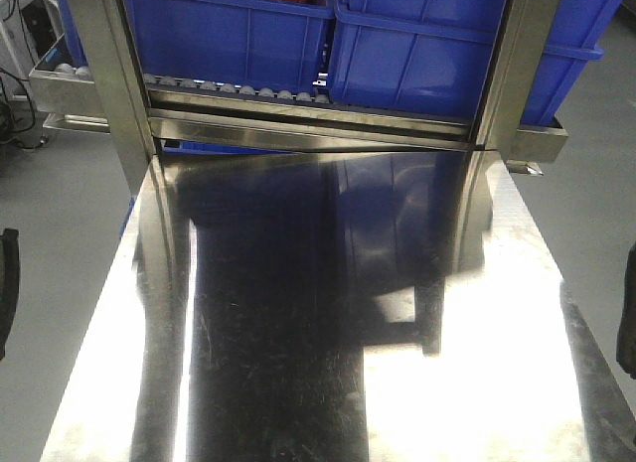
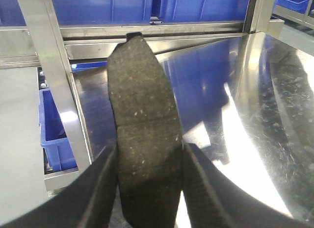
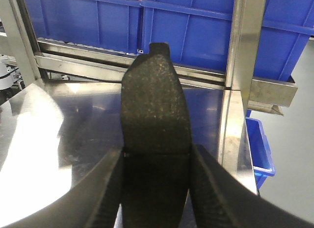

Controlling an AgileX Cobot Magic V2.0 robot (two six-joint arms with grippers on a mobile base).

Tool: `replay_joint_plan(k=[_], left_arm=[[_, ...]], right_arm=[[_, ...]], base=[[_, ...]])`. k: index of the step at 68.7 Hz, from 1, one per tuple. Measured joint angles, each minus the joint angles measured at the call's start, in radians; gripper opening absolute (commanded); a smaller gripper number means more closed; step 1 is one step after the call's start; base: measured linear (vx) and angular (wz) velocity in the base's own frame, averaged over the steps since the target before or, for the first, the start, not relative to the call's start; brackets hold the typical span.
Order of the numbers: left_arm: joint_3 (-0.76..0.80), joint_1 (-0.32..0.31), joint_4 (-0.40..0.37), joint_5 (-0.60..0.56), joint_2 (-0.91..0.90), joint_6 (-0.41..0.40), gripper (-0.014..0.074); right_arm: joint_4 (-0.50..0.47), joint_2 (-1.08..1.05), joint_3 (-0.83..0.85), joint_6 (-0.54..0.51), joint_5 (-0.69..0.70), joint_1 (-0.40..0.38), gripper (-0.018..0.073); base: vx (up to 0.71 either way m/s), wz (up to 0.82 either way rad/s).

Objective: Move and align brake pads A on conveyor
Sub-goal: 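Back the base away from the steel table and turn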

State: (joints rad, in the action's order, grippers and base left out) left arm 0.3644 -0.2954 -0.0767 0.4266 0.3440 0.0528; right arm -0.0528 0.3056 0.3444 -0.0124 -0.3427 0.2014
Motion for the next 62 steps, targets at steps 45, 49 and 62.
replay_joint_plan(k=[45, 49, 62], left_arm=[[0.000, 0.000, 0.000, 0.000, 0.000, 0.000, 0.0060], [0.000, 0.000, 0.000, 0.000, 0.000, 0.000, 0.0060], [0.000, 0.000, 0.000, 0.000, -0.007, 0.000, 0.0060]], right_arm=[[0.000, 0.000, 0.000, 0.000, 0.001, 0.000, -0.0004], [0.000, 0.000, 0.000, 0.000, 0.001, 0.000, -0.0004], [0.000, 0.000, 0.000, 0.000, 0.001, 0.000, -0.0004]], base=[[-0.08, 0.18], [-0.19, 0.56], [-0.19, 0.56]])
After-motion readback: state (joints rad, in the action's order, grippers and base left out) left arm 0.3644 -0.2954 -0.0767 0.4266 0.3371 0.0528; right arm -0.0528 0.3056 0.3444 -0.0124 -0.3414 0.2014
